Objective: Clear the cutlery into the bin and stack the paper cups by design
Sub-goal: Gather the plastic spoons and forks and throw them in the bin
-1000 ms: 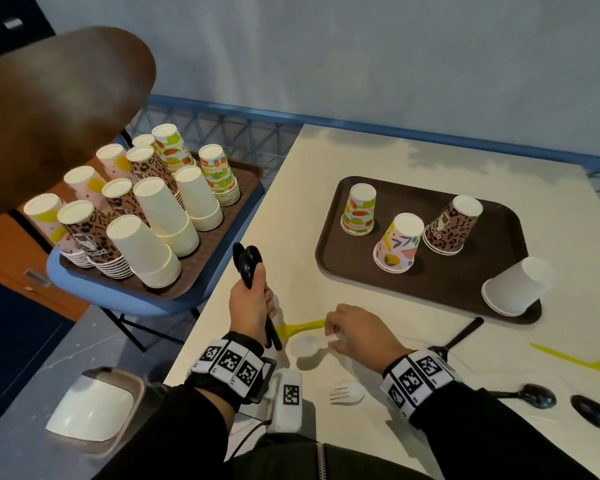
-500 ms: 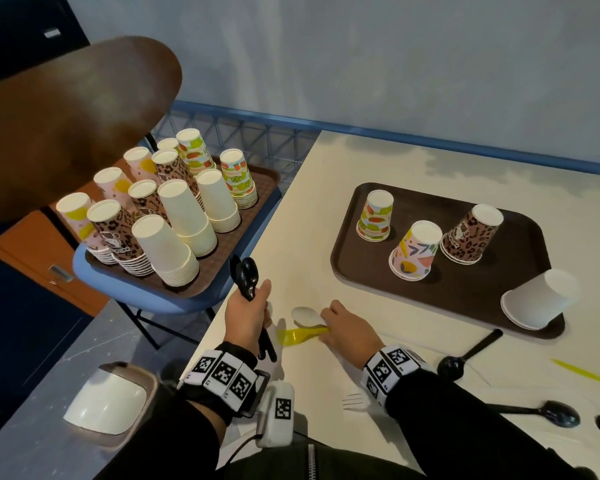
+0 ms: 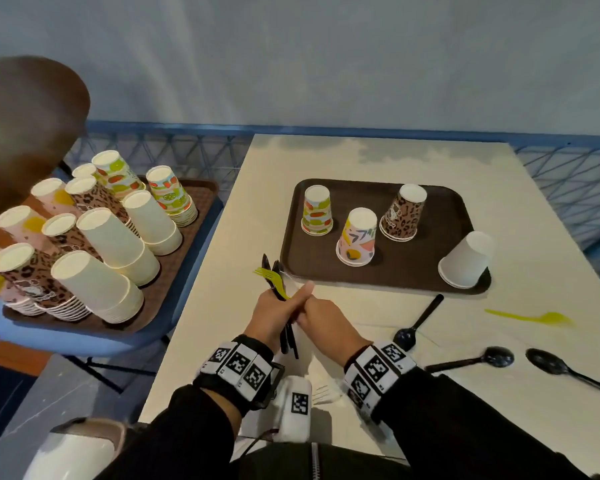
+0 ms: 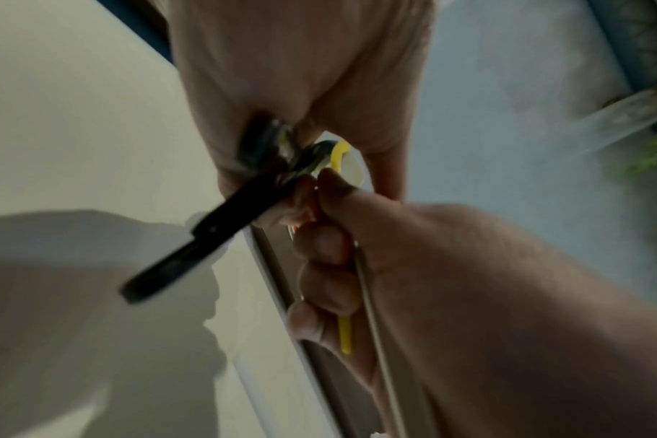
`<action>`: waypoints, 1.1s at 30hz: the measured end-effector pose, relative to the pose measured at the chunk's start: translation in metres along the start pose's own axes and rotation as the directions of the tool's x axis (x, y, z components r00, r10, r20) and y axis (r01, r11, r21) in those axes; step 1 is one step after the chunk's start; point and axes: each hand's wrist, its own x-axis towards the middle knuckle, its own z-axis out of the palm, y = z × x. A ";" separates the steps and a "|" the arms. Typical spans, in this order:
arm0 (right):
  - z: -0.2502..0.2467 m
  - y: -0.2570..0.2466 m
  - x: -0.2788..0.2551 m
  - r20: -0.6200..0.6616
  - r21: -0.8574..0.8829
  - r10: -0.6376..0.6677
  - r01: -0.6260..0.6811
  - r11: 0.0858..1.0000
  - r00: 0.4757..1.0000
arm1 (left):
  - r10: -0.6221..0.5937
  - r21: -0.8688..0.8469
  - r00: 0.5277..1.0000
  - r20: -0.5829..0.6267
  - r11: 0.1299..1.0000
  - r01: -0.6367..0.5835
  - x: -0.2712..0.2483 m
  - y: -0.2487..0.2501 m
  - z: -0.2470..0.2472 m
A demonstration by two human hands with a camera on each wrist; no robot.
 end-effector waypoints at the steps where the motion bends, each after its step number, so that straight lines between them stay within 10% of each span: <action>1: -0.004 0.004 -0.005 0.003 0.005 -0.005 0.005 1.000 1.000 | 0.000 -0.015 1.000 -0.006 1.000 0.000 0.001 0.003 0.006; 9: -0.065 0.079 -0.035 -0.105 0.037 0.000 0.004 0.999 0.995 | 0.062 -0.131 0.998 0.021 0.990 -0.058 0.004 0.017 0.061; 15: -0.075 0.178 -0.046 -0.156 -0.283 0.139 -0.179 0.942 0.978 | 0.083 -0.092 0.993 0.084 0.993 -0.075 -0.002 0.011 0.081; 24: -0.082 0.172 -0.063 -0.330 -0.171 0.070 -0.132 0.976 0.942 | 0.042 0.002 0.987 0.156 0.999 -0.043 -0.009 0.010 0.092; 33: -0.117 0.184 -0.115 -0.309 -0.081 0.413 -0.457 0.886 0.856 | 0.024 0.044 0.969 0.245 0.998 -0.036 -0.009 0.002 0.106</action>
